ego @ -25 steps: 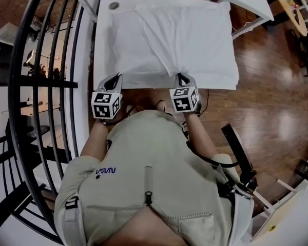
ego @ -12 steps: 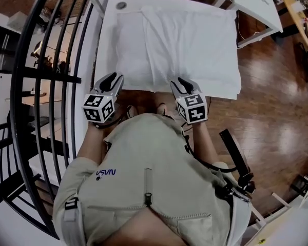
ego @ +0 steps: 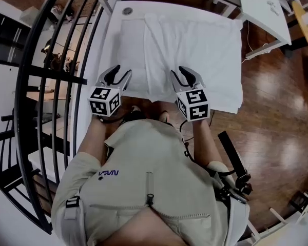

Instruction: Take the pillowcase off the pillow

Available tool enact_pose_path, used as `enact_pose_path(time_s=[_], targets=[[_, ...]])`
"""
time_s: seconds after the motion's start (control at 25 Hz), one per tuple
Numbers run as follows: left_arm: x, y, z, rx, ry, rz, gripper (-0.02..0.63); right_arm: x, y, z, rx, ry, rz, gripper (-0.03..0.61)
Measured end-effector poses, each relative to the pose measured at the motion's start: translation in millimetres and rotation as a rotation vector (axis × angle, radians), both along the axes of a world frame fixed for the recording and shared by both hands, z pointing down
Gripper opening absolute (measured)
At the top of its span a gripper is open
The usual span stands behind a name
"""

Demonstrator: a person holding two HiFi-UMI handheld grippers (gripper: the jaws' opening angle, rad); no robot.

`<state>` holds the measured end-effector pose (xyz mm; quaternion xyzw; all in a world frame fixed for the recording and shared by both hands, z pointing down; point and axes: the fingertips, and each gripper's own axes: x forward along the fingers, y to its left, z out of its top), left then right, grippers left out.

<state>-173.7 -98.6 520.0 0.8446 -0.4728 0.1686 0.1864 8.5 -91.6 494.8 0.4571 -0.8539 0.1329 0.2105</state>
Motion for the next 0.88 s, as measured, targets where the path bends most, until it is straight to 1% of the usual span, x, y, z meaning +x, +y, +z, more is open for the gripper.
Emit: enact_pose_path(time_s=[0.12, 0.24, 0.36, 0.44, 0.48, 0.6, 0.68, 0.72, 0.8, 0.88], targets=[[-0.9, -23.0, 0.5, 0.009, 0.000, 0.008, 0.219, -15.7, -19.4, -6.0, 0.015, 0.024, -0.007, 0.123], [-0.3, -54.2, 2.1, 0.010, 0.000, 0.029, 0.243, -33.3, -41.5, -10.2, 0.016, 0.060, -0.007, 0.123], [4.5, -80.2, 12.5, -0.017, -0.009, 0.067, 0.276, -47.2, -57.8, -12.8, 0.011, 0.106, -0.002, 0.123], [12.5, -94.8, 25.1, -0.047, -0.023, 0.106, 0.276, -52.3, -69.8, -13.6, 0.006, 0.140, 0.005, 0.123], [17.5, -98.6, 31.8, -0.063, -0.028, 0.132, 0.267, -54.2, -75.0, -13.0, 0.002, 0.156, 0.009, 0.123], [33.3, -93.0, 47.5, -0.095, -0.037, 0.196, 0.185, -56.4, -85.7, -9.0, -0.017, 0.204, 0.014, 0.123], [43.1, -85.7, 52.0, -0.093, -0.049, 0.226, 0.133, -55.2, -95.3, -9.0, -0.021, 0.232, 0.014, 0.124], [47.3, -83.1, 51.4, -0.090, -0.053, 0.239, 0.112, -54.8, -101.8, -8.0, -0.022, 0.247, 0.008, 0.138], [50.8, -79.5, 45.5, -0.079, -0.060, 0.252, 0.076, -58.2, -115.4, 3.6, -0.031, 0.304, -0.030, 0.149], [46.5, -77.4, 38.6, -0.057, -0.075, 0.244, 0.046, -67.8, -125.1, 24.2, -0.055, 0.414, -0.099, 0.164]])
